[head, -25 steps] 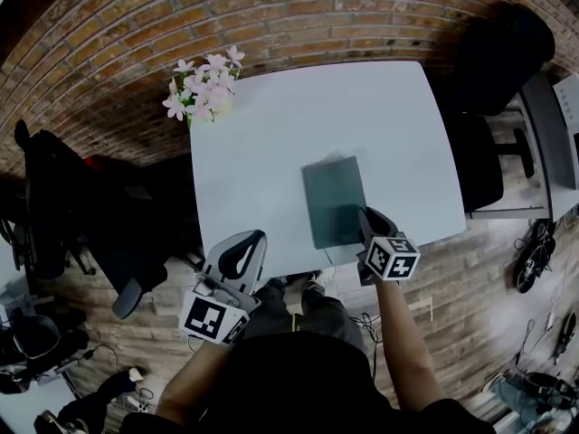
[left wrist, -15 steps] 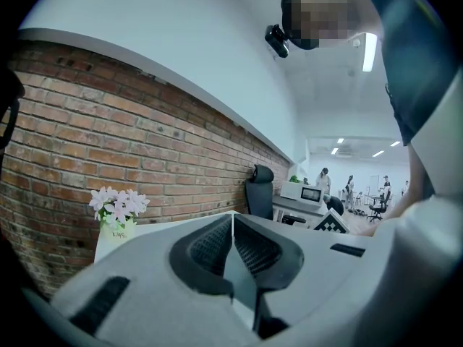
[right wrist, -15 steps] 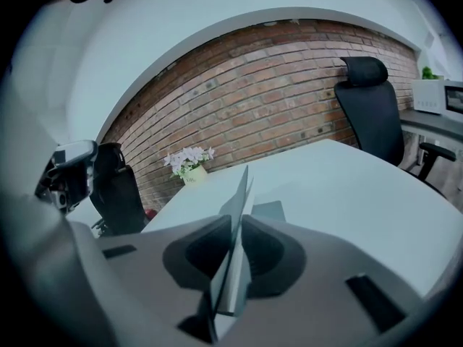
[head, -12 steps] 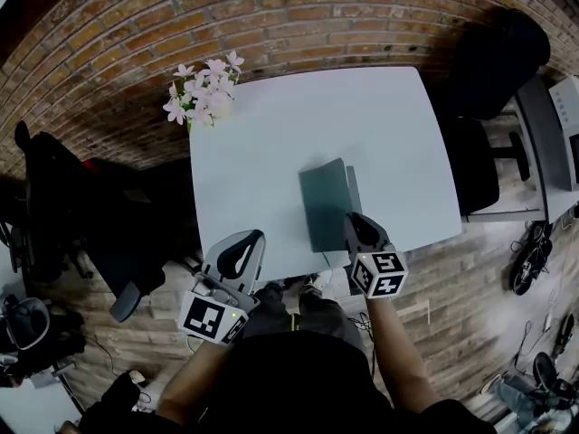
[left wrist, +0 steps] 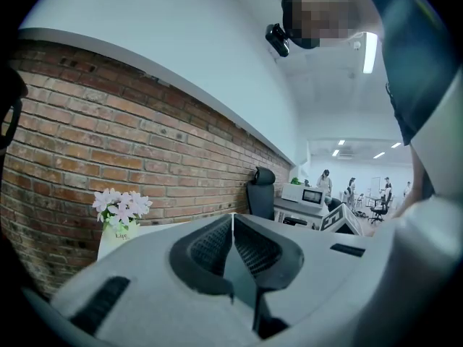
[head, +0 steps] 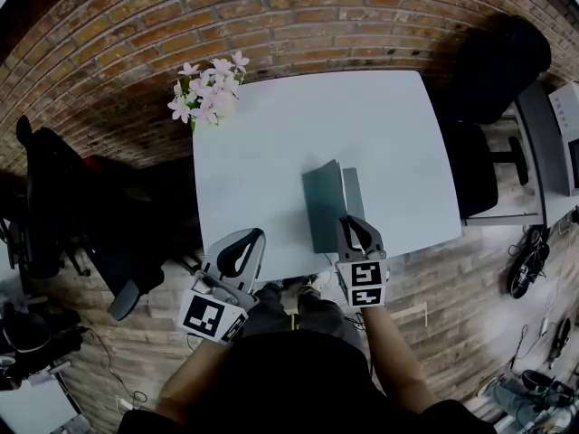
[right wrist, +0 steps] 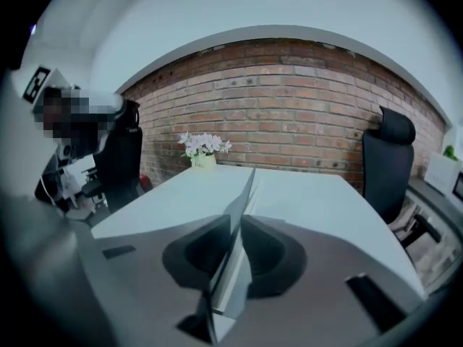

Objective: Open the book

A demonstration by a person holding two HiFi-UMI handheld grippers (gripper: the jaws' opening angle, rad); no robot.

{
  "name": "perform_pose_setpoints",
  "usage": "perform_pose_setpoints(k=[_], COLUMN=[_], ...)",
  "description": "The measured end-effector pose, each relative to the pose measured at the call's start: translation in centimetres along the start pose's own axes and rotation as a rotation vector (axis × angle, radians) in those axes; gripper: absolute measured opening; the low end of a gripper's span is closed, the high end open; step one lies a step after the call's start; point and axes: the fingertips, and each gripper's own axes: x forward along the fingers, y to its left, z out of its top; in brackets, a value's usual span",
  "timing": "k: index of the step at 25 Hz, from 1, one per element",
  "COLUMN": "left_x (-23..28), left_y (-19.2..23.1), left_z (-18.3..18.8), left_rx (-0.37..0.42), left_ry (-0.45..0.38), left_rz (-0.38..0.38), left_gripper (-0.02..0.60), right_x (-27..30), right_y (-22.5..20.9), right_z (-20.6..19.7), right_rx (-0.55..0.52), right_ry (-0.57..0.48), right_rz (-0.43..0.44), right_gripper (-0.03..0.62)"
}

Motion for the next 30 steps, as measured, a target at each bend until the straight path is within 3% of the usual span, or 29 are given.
perform_pose_setpoints(k=[2, 9, 13, 25, 30], left_x=[-0.1, -0.2, -0.2, -0.9, -1.7], left_y=[0.1, 0.3, 0.2, 0.6, 1.2], left_z=[-0.1, -0.1, -0.1, 0.1, -0.1], left_rx=[-0.002, -0.002, -0.004, -0.009, -0.014], left_ry=[0.002, 0.003, 0.002, -0.010, -0.012], left_rz=[0.000, -0.002, -0.004, 0.021, 0.044], left_gripper=[0.029, 0.029, 0.029, 0.029, 0.029], right_x=[0.1, 0.2, 0.1, 0.2, 0.8], right_y=[-0.2, -0.8, -0.1, 7.4, 9.4], right_z=[-0.3, -0.8, -0.2, 2.5, 2.8], right_rx=[-0.061, -0.102, -0.064, -0.100, -0.129], right_ry=[0.020, 0.047, 0.018, -0.059, -0.057], right_rz=[-0.035, -0.067, -0.031, 0.153, 0.192], right_gripper=[0.061, 0.060, 0.055, 0.066, 0.077])
